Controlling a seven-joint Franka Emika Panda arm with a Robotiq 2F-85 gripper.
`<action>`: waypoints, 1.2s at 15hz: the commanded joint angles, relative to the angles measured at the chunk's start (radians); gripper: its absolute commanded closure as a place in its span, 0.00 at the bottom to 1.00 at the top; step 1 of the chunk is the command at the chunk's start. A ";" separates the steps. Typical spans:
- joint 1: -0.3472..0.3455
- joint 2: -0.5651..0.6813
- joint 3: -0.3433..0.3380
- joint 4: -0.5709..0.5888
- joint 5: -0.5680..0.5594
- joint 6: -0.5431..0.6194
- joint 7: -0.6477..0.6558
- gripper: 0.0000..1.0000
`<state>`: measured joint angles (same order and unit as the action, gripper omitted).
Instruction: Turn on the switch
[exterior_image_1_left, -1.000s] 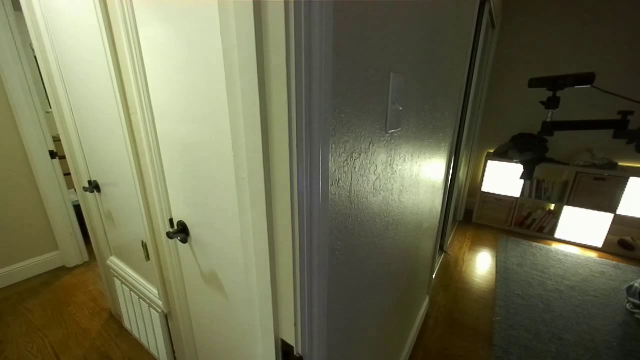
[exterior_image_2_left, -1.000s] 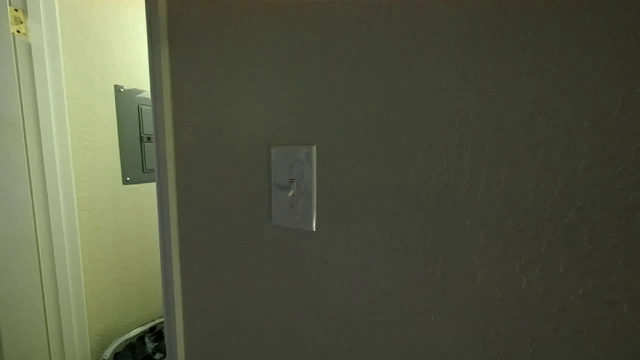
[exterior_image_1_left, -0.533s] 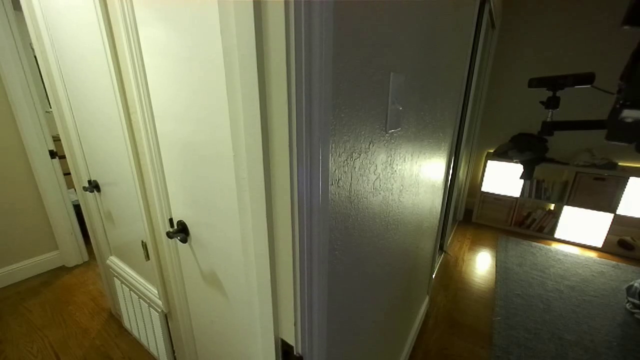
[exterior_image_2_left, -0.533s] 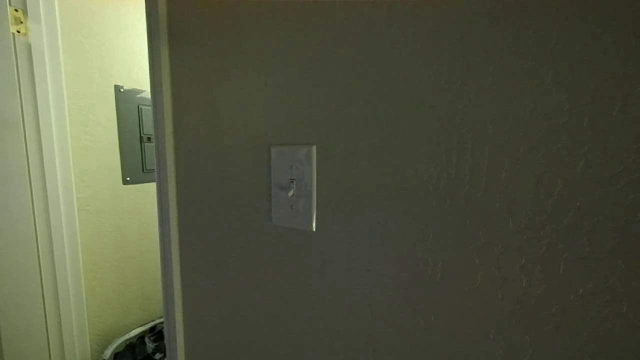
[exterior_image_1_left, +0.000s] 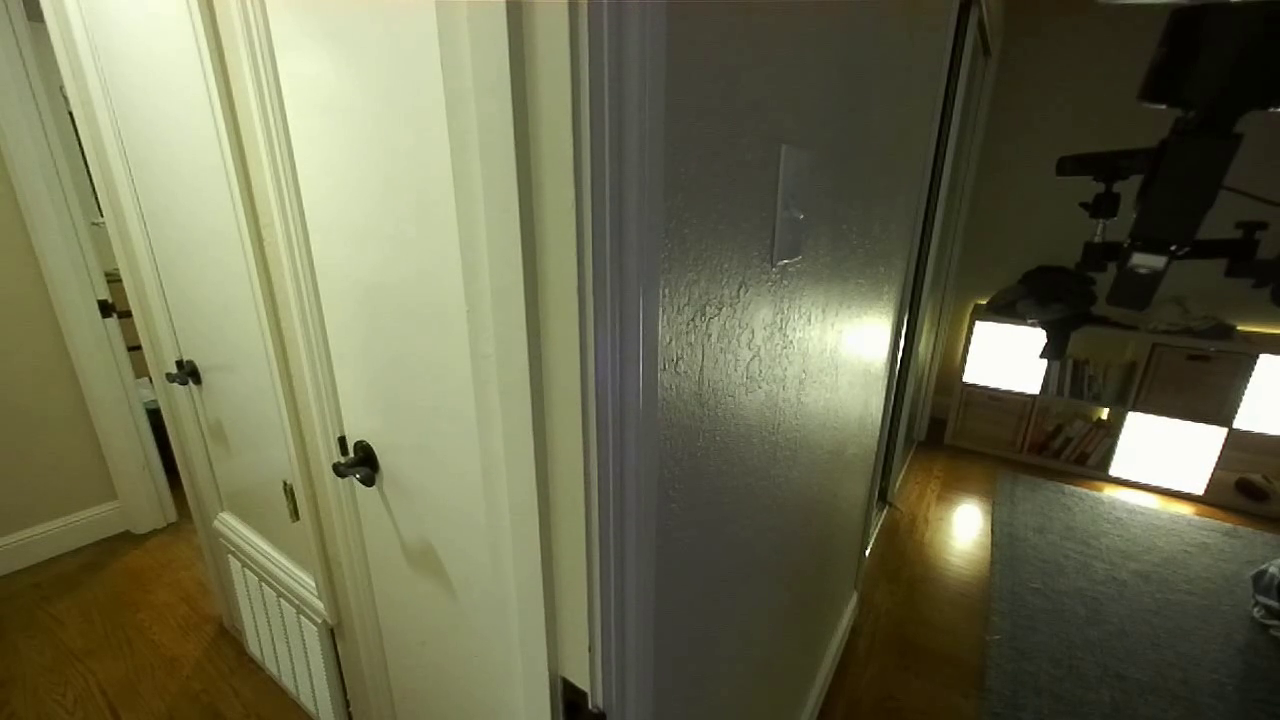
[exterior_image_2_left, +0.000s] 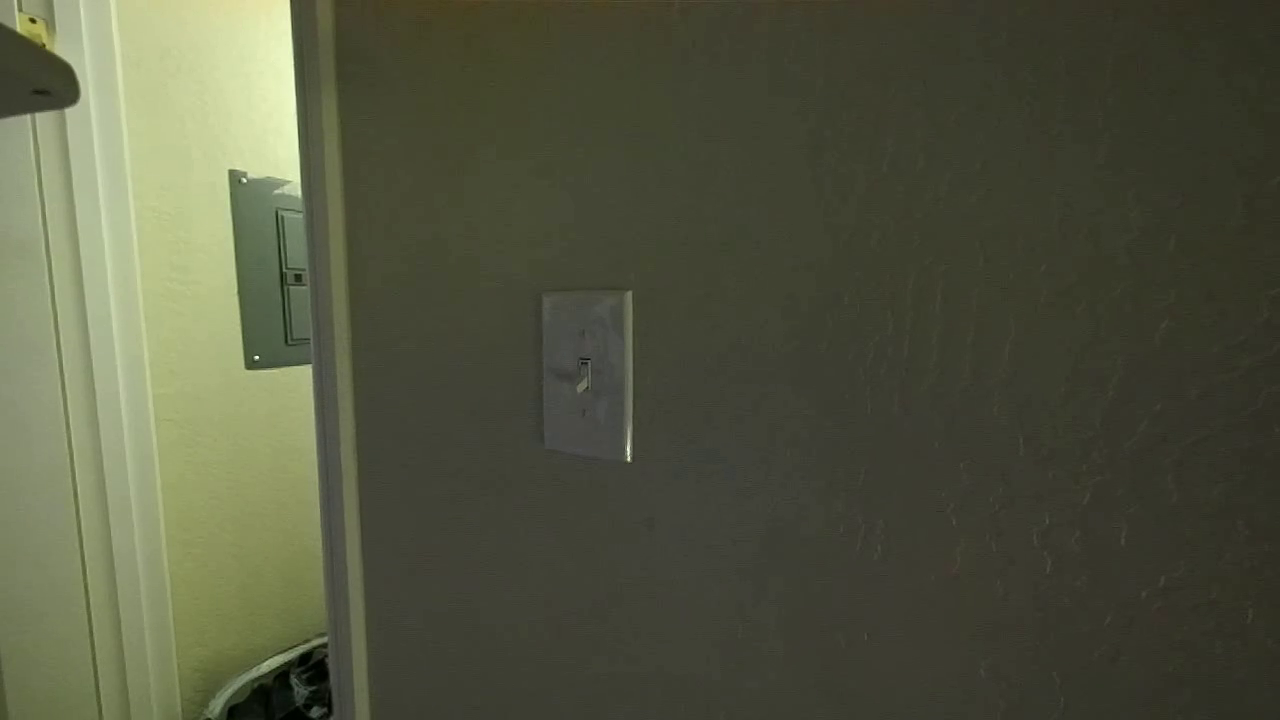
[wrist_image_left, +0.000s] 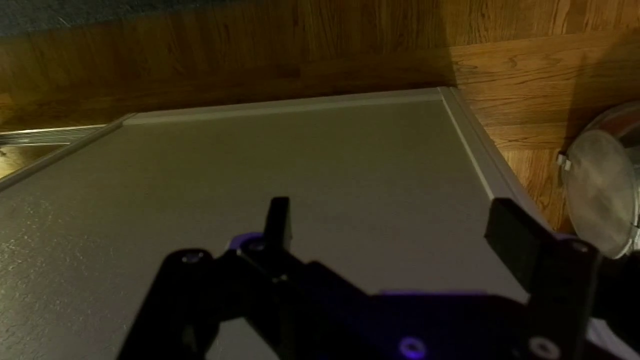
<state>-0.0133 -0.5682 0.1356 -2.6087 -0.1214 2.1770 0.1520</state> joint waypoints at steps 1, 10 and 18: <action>0.010 -0.001 -0.009 0.002 -0.006 -0.003 0.005 0.00; -0.047 0.156 -0.059 0.011 -0.101 0.252 -0.039 0.00; -0.080 0.349 -0.149 0.088 -0.108 0.561 -0.152 0.00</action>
<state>-0.0887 -0.2928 0.0082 -2.5701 -0.2273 2.6551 0.0373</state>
